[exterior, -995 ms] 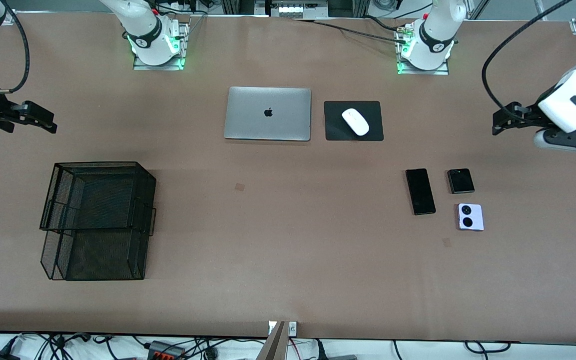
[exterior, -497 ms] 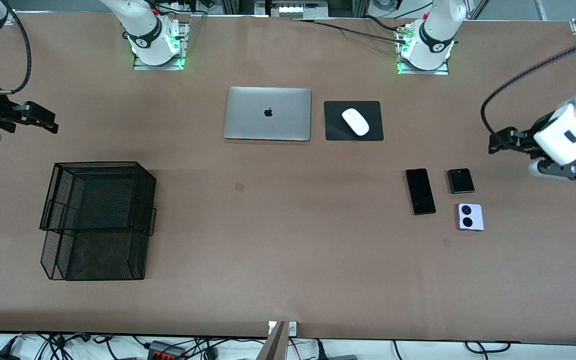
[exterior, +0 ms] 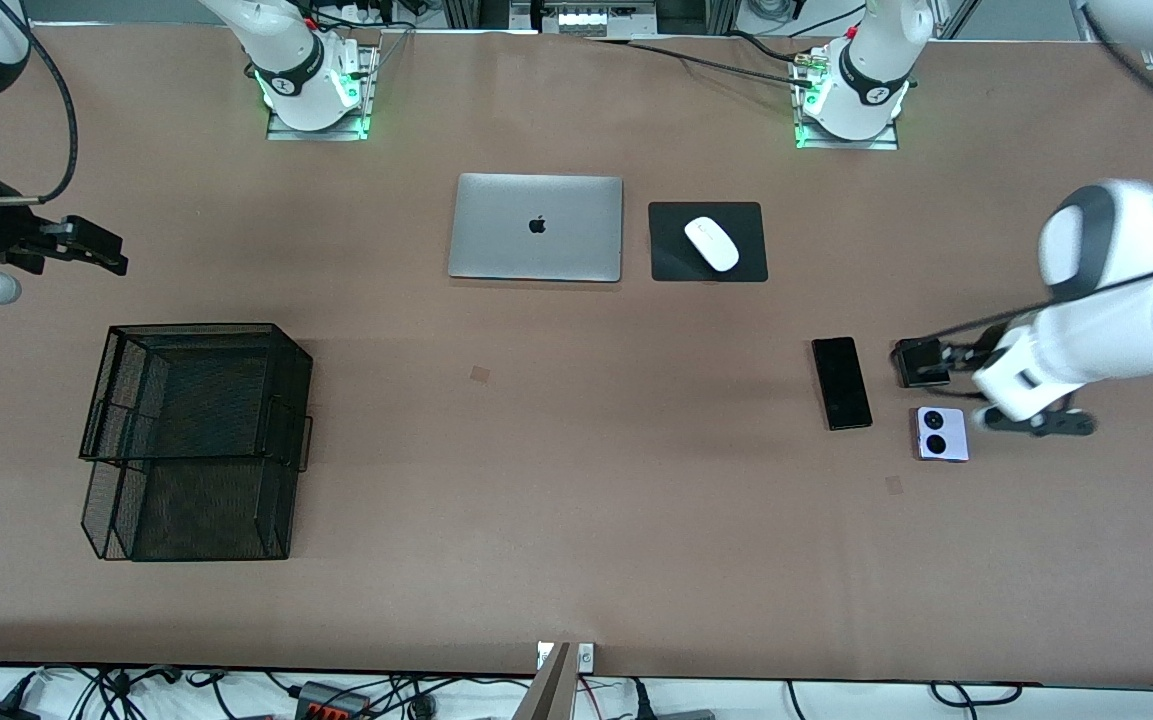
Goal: Place phones with both arms
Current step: 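Lower the left gripper and grasp the black slab phone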
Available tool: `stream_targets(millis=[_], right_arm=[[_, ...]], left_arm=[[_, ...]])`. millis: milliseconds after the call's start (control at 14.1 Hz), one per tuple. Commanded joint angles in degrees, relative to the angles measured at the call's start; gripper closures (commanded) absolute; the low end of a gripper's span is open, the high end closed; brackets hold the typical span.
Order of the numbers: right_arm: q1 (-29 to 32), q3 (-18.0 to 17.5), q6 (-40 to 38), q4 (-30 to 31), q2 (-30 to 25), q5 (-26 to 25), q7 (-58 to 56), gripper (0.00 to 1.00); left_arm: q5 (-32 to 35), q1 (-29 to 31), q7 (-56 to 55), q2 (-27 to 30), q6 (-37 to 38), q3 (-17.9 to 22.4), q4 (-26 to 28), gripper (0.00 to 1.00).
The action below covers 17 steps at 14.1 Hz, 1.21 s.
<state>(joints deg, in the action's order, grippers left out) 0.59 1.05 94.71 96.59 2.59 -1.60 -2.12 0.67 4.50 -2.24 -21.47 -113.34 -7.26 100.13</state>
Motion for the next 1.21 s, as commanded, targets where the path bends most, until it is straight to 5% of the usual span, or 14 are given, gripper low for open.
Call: stream_targets(millis=[0,355,853,1137], right_arm=[[0.03,-0.34,0.21,-1.32,1.01,0.02,0.62,0.0],[0.11,-0.34,0.21,-1.58,1.45,0.02,0.62,0.0],[0.11,-0.34,0.3,-1.58,1.54,0.02,0.71,0.0],[0.11,-0.34,0.3,-1.58,1.54,0.11,0.71,0.0]], left_arm=[[0.91,-1.68,-3.64,-0.49,-15.53,-0.29,9.96,0.0],[1.17,-3.44,-3.3,-6.38,-39.74,-0.21,20.27,0.0],[1.17,-2.92,-3.73,-9.2,-41.0,-0.21,21.33,0.0],[1.17,-3.0,-6.71,-9.2,-40.39,-0.38,21.33,0.54]])
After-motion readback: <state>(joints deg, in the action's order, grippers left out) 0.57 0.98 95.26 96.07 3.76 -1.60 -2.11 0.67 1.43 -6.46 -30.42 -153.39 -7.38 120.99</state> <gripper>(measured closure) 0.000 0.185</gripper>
